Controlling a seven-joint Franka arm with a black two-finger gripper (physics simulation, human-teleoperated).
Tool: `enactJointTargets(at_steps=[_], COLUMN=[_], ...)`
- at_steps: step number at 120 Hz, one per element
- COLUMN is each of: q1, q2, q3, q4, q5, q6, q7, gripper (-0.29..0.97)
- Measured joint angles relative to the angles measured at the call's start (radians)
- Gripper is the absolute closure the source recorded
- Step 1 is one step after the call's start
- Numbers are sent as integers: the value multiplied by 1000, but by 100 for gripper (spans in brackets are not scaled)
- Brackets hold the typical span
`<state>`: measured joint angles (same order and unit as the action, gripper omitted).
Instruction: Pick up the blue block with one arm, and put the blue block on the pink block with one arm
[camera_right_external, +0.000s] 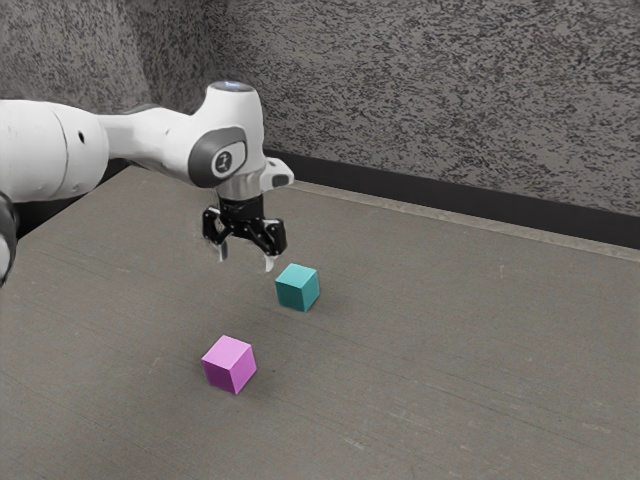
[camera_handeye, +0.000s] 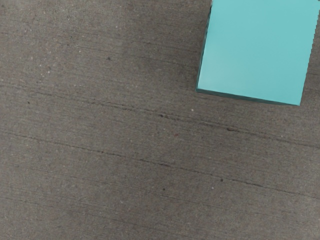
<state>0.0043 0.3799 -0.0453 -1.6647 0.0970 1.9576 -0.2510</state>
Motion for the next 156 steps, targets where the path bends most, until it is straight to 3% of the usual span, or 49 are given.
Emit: enactJointTargets(at_steps=[13, 24, 35, 81, 156], q1=[12, 127, 161, 155, 151], q2=[71, 120, 132, 210, 273], q3=[-10, -114, -152, -183, -201], q4=[84, 128, 135, 147, 169], q5=[-18, -26, -28, 49, 53], q6=[54, 77, 92, 244, 257], q7=[60, 108, 152, 359, 280], gripper=[0, 0, 0, 0, 0])
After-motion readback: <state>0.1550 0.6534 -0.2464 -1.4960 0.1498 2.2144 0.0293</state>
